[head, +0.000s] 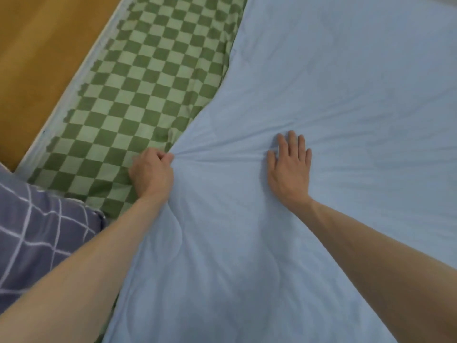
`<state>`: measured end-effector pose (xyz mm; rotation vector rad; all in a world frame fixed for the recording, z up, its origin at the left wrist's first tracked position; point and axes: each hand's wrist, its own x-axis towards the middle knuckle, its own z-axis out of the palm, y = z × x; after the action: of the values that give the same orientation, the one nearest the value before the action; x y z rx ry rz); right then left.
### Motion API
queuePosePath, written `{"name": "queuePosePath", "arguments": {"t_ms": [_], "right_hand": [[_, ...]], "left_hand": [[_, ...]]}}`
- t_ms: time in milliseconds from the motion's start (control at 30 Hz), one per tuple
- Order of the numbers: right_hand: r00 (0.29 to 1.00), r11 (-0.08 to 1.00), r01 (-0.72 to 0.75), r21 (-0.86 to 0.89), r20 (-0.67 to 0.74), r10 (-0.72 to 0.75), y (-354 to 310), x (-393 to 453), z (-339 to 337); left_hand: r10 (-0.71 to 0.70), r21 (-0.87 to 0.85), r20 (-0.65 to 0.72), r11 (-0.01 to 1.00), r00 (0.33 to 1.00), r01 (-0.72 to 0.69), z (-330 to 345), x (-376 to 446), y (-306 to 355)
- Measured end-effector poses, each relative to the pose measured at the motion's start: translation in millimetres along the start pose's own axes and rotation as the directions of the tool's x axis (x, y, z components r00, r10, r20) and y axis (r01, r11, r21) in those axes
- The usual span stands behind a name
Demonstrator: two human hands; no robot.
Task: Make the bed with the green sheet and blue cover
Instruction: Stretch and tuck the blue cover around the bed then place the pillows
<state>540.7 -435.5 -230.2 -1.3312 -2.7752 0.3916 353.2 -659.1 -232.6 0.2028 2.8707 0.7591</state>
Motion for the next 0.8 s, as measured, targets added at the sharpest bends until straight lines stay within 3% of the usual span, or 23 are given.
{"name": "queuePosePath", "arguments": {"t_ms": [100,300,433,600,700,767,800], "right_hand": [[0.999,0.999,-0.032,0.018,-0.03,0.033,-3.3,48.8,1.3],[0.985,0.985,-0.17,0.003,0.04,0.17,-4.4,95.7,27.3],[0.985,0.988,-0.155,-0.026,-0.074,0.153,-5.0,91.4,41.3],[0.982,0.992,-0.125,-0.024,-0.143,0.121,-4.6,90.9,48.4],[0.983,0.994,-0.105,-0.009,-0.152,0.103,-4.2,92.0,47.1],[0.985,0.995,-0.096,0.003,-0.143,0.096,-4.7,90.5,43.2],[0.986,0.996,-0.088,0.006,-0.141,0.088,-5.9,88.0,41.0]], "left_hand": [[0.06,0.006,-0.027,0.998,0.998,-0.059,4.9,-13.2,3.3],[0.238,0.022,-0.016,0.971,0.971,-0.237,3.8,8.8,37.7],[0.385,-0.023,0.139,0.922,0.912,-0.386,25.6,56.0,109.6],[0.145,-0.052,0.39,0.989,0.909,-0.135,52.7,109.0,192.1],[0.03,-0.281,0.551,0.948,0.834,0.151,62.6,127.2,213.5],[-0.052,-0.413,0.527,0.857,0.848,0.309,65.9,136.4,214.7],[-0.077,-0.459,0.462,0.831,0.883,0.313,67.5,140.9,212.5]]}}
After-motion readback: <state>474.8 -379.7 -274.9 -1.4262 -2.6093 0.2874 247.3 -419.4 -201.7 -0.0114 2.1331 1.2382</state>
